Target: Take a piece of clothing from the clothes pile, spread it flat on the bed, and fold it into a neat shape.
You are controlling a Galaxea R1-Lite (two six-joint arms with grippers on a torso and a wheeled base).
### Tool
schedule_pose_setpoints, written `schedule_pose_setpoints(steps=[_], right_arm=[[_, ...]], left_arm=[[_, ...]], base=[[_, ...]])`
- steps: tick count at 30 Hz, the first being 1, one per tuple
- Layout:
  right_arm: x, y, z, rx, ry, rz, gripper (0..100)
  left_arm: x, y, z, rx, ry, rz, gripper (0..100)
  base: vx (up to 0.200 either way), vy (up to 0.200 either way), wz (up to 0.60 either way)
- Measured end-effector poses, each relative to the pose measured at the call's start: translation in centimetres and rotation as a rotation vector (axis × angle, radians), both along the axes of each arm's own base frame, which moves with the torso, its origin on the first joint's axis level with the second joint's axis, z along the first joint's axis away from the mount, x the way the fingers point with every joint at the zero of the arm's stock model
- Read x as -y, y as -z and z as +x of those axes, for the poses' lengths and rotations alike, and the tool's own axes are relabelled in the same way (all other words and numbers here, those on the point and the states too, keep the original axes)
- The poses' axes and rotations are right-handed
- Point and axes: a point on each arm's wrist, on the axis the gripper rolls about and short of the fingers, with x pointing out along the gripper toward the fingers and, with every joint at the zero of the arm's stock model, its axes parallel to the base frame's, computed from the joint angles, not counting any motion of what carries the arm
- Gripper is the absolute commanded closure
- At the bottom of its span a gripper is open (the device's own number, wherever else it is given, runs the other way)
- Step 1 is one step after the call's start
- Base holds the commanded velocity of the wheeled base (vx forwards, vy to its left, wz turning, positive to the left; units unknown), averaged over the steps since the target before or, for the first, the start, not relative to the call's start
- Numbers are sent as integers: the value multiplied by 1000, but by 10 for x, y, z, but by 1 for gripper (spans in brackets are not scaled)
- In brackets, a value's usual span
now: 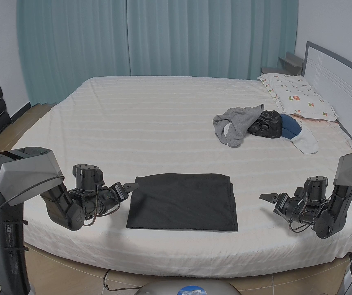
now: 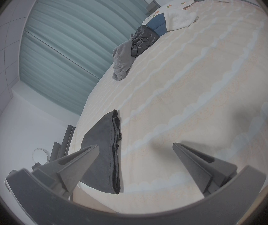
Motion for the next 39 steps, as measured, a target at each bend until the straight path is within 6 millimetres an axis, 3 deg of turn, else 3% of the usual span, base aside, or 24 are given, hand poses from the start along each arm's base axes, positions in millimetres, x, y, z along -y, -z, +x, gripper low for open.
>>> schedule_pose_setpoints(steps=[10,22,23,39], right_arm=[[-7,6,2,12,-22,1,0],[-11,13,1,1,-22,-8,0],[-11,13,1,2,-22,-8,0],[-10,14,1,1,-20,-7,0]], left_arm=[[11,22,19,1,33,3,0],[21,29,26,7,47,3,0],[21,29,26,8,47,3,100],[20,35,27,-9,31,4,100]], base=[[0,0,0],[0,0,0],[0,0,0],[0,0,0]])
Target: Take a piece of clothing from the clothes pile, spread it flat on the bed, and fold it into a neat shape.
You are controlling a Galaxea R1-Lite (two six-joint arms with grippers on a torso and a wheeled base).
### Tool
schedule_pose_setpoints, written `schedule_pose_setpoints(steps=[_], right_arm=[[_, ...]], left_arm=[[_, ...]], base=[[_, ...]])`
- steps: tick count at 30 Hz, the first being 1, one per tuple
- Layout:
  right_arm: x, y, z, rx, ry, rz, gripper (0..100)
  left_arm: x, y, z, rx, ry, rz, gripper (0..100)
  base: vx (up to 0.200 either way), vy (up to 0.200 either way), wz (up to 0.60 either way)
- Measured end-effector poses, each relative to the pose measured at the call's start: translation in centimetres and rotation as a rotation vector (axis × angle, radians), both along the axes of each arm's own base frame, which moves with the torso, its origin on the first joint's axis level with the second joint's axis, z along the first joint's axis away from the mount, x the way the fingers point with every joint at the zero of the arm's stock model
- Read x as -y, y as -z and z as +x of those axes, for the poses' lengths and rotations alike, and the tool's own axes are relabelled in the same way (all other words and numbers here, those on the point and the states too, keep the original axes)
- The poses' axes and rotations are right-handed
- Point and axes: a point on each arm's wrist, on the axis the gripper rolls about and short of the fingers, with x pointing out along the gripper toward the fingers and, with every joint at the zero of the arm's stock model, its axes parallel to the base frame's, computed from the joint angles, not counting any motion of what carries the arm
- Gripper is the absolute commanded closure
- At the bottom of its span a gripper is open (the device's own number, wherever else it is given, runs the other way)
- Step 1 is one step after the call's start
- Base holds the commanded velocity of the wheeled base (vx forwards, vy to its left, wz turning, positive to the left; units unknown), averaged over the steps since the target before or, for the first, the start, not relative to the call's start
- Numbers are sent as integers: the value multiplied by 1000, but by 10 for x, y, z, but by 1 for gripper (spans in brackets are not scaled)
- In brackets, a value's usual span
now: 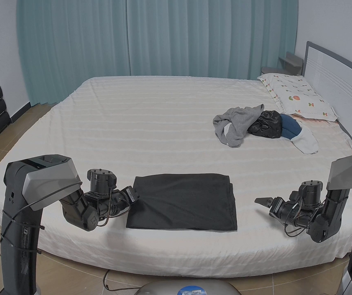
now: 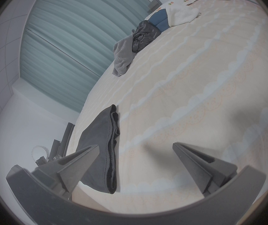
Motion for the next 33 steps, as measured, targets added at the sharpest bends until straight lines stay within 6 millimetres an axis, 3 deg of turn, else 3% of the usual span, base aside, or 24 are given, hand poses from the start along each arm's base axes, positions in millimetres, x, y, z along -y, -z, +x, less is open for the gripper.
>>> schedule_pose_setpoints(steps=[24,33], right_arm=[[3,0,0,0,9,-2,0],[3,0,0,-3,9,-2,0]], left_arm=[[0,-3,-3,-13,-33,-14,100],[-1,-3,-5,-13,-36,-12,100]], base=[[0,0,0],[0,200,0]])
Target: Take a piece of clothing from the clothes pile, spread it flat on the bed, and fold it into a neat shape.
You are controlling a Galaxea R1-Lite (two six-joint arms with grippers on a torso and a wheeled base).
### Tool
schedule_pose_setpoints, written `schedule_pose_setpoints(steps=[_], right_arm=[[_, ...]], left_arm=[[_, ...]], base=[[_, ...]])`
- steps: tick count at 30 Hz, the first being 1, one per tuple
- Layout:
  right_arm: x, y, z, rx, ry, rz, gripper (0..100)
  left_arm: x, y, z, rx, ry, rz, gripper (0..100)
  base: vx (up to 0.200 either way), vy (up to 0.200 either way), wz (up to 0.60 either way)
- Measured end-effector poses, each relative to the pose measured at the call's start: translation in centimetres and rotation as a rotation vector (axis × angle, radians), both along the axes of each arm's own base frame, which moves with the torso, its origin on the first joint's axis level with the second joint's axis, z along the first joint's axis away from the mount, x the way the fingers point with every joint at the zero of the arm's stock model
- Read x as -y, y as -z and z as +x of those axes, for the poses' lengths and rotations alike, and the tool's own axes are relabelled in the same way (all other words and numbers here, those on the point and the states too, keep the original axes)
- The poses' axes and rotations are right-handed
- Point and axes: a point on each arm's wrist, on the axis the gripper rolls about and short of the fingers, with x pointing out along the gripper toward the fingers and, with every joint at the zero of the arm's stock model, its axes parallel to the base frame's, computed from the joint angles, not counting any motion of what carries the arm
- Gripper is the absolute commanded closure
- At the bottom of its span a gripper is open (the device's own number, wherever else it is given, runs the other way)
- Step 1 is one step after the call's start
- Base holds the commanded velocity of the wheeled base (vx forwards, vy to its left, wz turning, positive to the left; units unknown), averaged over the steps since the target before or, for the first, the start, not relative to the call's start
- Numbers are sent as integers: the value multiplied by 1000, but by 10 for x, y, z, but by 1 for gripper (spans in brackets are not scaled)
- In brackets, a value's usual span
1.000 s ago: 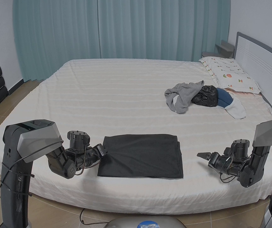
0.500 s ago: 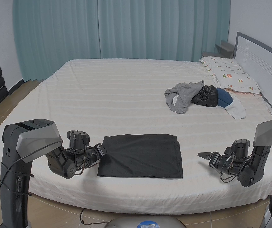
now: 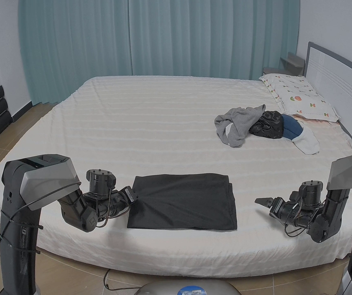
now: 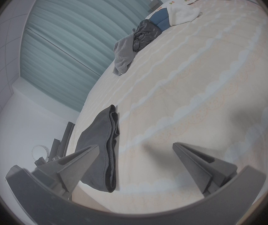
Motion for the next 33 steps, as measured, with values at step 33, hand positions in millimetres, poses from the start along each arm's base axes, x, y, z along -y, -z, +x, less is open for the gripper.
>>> schedule_pose_setpoints(steps=[33], right_arm=[[0,1,0,-2,0,0,0]], left_arm=[[-8,-2,-2,-2,-49,18,100]], base=[[0,200,0]])
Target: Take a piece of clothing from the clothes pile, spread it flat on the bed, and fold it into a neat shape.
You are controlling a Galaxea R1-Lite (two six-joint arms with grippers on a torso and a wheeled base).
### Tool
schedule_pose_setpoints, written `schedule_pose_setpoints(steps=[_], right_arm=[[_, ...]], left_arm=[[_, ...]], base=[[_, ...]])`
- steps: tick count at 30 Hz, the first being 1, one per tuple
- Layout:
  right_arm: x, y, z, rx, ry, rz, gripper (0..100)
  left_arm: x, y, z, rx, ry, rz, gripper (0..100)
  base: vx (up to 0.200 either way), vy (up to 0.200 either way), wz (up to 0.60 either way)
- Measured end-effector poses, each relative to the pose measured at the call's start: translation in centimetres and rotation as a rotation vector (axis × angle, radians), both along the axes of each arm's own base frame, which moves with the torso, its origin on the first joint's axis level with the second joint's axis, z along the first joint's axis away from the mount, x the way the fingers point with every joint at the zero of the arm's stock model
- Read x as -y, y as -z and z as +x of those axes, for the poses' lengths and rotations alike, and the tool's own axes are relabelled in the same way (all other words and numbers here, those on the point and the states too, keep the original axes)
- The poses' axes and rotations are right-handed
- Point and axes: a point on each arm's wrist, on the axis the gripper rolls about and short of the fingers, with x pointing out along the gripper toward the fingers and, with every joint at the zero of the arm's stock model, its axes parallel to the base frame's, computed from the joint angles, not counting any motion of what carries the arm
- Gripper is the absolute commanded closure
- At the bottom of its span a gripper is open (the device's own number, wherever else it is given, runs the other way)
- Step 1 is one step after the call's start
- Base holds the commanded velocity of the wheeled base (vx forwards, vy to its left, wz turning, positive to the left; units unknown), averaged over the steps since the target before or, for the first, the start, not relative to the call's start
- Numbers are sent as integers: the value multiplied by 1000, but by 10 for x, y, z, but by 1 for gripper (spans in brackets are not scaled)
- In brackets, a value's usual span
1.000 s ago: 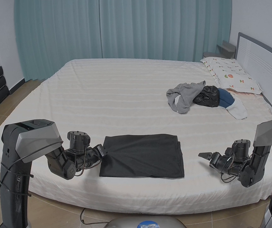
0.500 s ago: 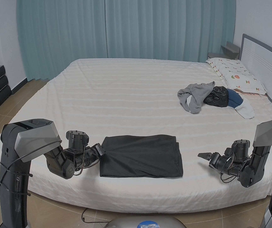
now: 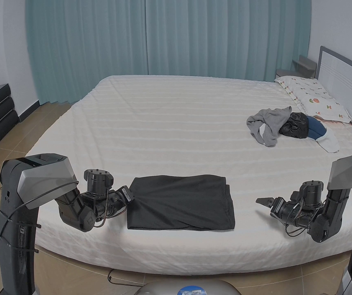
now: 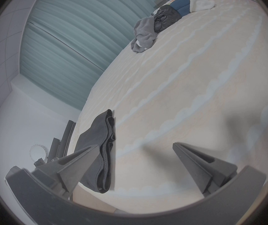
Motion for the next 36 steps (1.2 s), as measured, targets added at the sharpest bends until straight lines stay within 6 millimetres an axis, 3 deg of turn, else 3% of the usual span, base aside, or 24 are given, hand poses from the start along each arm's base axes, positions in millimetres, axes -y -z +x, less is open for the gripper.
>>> schedule_pose_setpoints(steps=[21,36], right_arm=[[-1,0,0,0,-2,0,0],[-3,1,0,-1,-11,0,0]], left_arm=[[-4,-3,-3,-4,-10,1,100],[2,-3,-11,-24,-2,-11,100]], base=[[0,200,0],[0,0,0]])
